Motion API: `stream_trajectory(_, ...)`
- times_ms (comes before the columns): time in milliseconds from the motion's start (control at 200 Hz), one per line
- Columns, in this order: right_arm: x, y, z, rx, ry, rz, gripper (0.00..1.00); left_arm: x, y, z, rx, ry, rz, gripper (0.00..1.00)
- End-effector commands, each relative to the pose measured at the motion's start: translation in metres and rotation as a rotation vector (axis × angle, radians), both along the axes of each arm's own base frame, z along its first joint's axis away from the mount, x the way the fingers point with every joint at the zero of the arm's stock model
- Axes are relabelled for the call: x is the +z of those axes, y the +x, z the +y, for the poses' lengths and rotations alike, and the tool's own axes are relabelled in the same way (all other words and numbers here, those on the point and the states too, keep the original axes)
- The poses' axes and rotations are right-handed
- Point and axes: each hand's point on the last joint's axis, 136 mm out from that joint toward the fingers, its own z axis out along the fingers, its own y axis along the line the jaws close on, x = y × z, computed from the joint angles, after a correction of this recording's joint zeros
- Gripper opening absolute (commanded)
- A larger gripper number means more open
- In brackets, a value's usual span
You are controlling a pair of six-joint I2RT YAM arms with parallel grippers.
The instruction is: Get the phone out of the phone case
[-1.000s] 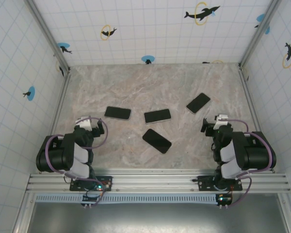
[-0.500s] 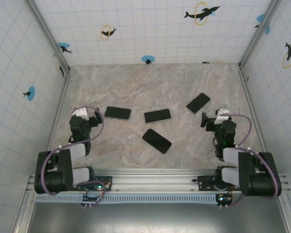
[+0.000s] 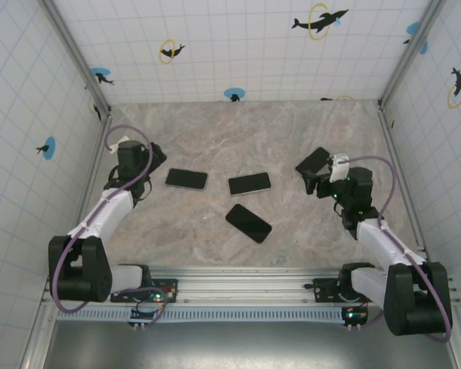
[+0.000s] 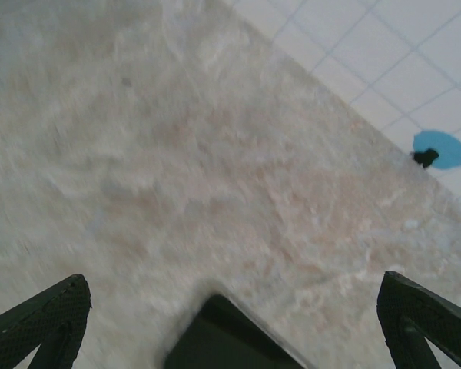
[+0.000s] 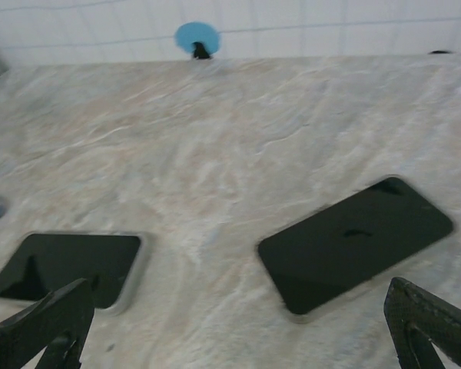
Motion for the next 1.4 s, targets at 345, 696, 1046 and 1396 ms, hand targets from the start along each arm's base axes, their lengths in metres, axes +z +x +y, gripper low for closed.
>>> stream_trajectory(345, 0.007, -0.016, 0.086, 0.284, -0.028, 0.140, 0.99, -0.061, -0.021, -0.090, 0.217, -0.192, 0.463, 0.98)
stream_trajectory(696, -0.006, -0.022, 0.101, 0.313, -0.027, 0.191, 0.99, -0.084, -0.030, -0.117, 0.420, -0.218, 0.583, 0.98)
stream_trajectory(1046, -0.016, -0.023, 0.106, 0.329, -0.015, 0.230, 0.99, -0.093, -0.010, -0.123, 0.486, -0.230, 0.583, 0.98)
stream_trajectory(1396, -0.025, -0.025, 0.113, 0.364, 0.011, 0.272, 0.99, -0.101, -0.007, -0.106, 0.557, -0.150, 0.642, 0.98)
